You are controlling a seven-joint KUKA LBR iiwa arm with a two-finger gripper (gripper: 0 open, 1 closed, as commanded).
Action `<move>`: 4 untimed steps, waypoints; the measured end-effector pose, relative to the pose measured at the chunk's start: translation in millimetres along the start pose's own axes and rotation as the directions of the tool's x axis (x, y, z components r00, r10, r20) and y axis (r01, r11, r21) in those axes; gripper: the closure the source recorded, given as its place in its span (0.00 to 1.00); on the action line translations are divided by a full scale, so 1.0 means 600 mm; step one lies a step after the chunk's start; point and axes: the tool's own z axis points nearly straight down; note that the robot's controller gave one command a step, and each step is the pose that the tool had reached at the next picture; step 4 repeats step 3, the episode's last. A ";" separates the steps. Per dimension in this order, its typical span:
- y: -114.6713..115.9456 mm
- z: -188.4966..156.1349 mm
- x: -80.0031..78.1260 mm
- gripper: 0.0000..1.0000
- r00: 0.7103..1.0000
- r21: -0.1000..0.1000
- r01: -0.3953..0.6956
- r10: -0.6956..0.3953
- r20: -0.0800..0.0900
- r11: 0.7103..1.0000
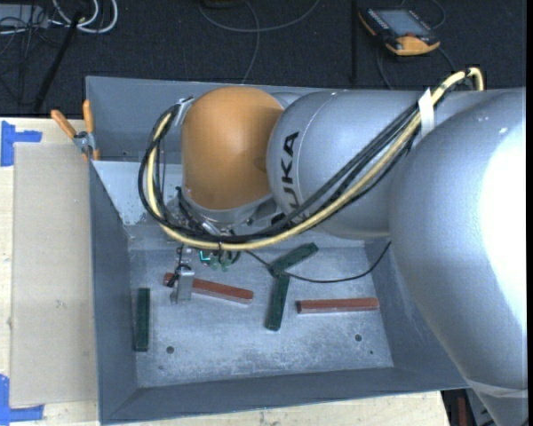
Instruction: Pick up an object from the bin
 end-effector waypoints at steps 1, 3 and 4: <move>-0.083 0.153 -0.008 0.00 0.997 0.003 -0.075 0.075 0.000 0.997; -0.034 -0.093 -0.009 1.00 0.995 -0.006 -0.099 0.099 0.016 0.995; -0.034 -0.093 -0.009 1.00 0.995 -0.006 -0.099 0.099 0.016 0.995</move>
Offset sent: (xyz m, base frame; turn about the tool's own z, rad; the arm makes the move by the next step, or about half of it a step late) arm 0.0064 -0.0468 -0.0860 0.0704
